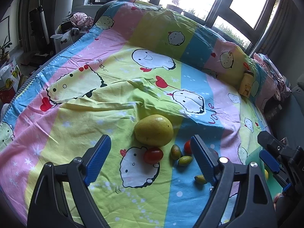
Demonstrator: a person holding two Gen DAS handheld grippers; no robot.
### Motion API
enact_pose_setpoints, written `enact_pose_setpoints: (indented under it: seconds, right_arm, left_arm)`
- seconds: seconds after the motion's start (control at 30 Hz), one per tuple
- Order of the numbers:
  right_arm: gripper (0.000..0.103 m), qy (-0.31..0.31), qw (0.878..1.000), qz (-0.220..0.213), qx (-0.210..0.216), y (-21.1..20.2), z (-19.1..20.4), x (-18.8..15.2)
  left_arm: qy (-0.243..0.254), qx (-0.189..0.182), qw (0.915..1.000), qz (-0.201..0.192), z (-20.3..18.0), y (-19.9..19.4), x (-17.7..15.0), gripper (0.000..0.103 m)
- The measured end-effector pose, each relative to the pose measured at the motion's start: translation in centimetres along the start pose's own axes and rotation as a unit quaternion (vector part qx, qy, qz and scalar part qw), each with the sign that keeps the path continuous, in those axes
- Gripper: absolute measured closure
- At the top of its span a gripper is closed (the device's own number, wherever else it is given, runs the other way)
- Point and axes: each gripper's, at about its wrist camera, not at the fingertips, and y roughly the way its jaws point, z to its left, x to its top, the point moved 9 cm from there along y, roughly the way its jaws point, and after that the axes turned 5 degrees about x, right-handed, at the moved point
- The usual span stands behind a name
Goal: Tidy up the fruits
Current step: 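Withdraw the right tool from the basin back over the fruits, then move the right tool to the yellow-green pear and close its fingers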
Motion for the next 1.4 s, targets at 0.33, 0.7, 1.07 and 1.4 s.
enact_pose_setpoints:
  seconds: [0.33,0.7,1.07,1.4]
  right_arm:
    - [0.019,0.021,1.000,-0.004,0.016,-0.5,0.6,0.2]
    - [0.019,0.023,0.991,0.094,0.092,3.7,4.9,0.9]
    - [0.022,0.006,0.966,0.218,0.140,12.4,8.8,-2.7]
    - [0.028,0.006,0.953,0.271,0.136,15.7,8.8,-5.0]
  left_arm:
    - [-0.012,0.004,0.9999,-0.007,0.1,0.2,1.1,0.018]
    - [-0.034,-0.008,0.9994,0.008,1.2,1.8,1.6,0.021]
    - [-0.030,-0.014,0.9982,0.050,1.0,4.5,0.2,0.030]
    - [-0.024,-0.008,0.9975,0.066,1.2,5.6,-0.3,0.038]
